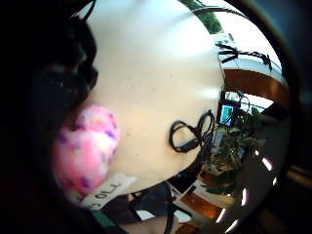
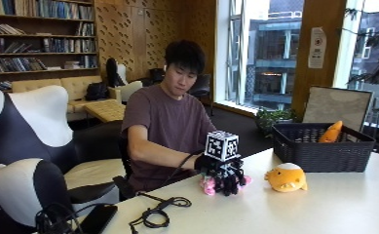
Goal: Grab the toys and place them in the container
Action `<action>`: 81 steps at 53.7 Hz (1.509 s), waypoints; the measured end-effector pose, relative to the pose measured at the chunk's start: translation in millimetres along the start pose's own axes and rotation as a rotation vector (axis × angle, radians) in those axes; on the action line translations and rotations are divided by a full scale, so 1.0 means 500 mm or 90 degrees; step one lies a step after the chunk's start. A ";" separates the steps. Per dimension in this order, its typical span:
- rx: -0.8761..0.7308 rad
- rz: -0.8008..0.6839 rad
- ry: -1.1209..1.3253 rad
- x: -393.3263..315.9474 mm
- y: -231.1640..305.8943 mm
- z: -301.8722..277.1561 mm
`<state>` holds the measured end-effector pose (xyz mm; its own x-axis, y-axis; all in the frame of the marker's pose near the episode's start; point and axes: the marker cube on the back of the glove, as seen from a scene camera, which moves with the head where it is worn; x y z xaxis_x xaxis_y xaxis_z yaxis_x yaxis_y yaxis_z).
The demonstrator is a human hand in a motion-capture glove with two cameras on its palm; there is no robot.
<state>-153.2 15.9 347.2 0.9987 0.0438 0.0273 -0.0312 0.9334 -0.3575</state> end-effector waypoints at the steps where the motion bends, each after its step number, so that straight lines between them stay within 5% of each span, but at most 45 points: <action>1: 0.019 -0.001 0.003 0.000 -0.002 0.000; 13: 0.059 -0.029 -0.051 0.006 -0.039 -0.008; 25: -0.090 -0.039 -0.138 0.028 -0.106 -0.042; 52: 0.057 0.041 -0.175 0.110 -0.227 -0.433; 64: 0.136 -0.001 -0.125 -0.019 -0.239 -0.603; 81: 0.183 -0.160 -0.114 -0.461 -0.261 -0.729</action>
<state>-364.4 -245.9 47.3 0.9545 -0.1600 0.2516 0.1765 0.9833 -0.0446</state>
